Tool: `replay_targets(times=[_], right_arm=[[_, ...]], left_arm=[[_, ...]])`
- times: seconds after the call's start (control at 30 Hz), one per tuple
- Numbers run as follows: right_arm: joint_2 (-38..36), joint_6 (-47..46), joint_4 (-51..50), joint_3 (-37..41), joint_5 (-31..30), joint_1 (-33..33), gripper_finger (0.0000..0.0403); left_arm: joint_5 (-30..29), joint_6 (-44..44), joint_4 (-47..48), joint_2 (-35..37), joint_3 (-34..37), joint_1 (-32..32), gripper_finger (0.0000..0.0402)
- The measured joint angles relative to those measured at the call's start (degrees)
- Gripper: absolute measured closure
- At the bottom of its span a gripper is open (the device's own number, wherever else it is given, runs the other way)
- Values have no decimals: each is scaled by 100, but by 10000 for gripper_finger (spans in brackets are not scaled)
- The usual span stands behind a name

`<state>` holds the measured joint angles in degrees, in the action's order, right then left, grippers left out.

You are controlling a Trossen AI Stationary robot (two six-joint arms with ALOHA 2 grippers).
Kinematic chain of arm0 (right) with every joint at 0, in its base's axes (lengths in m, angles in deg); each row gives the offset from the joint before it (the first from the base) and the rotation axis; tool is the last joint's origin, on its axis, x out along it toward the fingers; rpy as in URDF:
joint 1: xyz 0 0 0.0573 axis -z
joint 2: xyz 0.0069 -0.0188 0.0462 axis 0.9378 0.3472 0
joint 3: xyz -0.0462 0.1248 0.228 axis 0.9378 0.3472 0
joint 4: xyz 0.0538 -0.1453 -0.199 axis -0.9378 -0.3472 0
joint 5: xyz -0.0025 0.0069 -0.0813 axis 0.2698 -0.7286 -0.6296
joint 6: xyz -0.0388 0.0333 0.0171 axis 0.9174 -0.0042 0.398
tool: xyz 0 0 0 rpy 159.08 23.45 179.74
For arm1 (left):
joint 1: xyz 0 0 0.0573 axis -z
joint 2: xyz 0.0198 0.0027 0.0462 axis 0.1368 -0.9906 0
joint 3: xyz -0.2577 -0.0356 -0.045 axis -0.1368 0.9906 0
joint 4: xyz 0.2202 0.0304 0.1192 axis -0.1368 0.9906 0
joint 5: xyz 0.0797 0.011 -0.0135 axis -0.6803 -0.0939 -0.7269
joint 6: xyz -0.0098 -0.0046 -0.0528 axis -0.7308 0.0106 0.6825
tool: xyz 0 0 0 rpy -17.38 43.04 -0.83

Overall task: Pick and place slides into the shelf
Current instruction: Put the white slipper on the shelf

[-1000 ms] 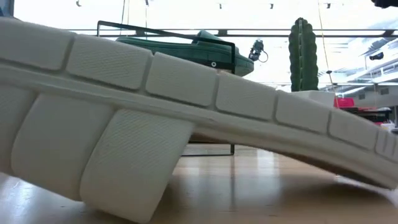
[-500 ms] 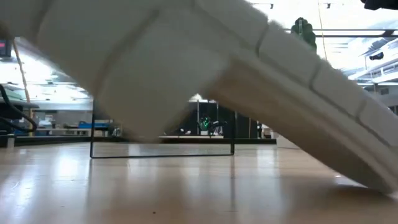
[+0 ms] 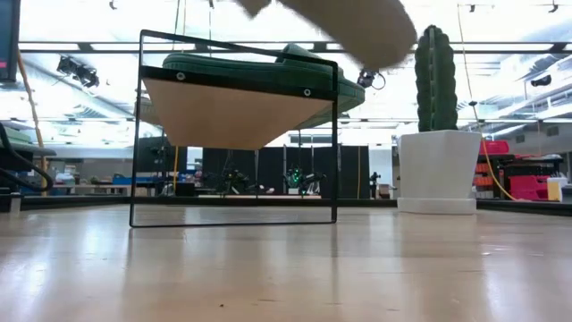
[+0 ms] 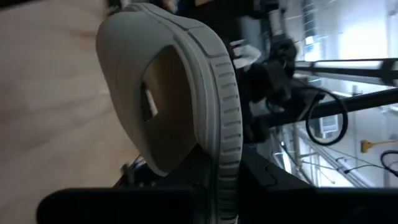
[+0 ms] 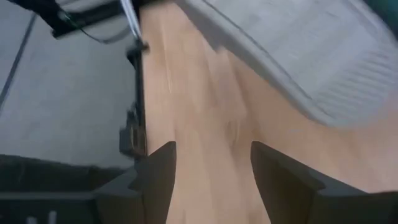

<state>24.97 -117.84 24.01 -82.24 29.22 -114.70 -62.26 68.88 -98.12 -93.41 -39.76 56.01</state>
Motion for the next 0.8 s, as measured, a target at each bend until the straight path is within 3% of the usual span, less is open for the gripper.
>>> replay_targets(times=[0.2,0.43,0.6,0.8], right_arm=[[0,2150,1,-1075,-1098,0,198],[-6,4904,19,-2087,-2477,128,199],[-7,6476,25,-2301,-2675,371,199],[146,7399,-64,-2299,-2664,665,197]], left_arm=[[1,-981,11,341,-580,-313,360],[-585,-1506,719,386,-1652,-651,360],[-732,-1540,2349,388,-2716,-821,360],[-469,-2072,3545,391,-3729,-923,360]])
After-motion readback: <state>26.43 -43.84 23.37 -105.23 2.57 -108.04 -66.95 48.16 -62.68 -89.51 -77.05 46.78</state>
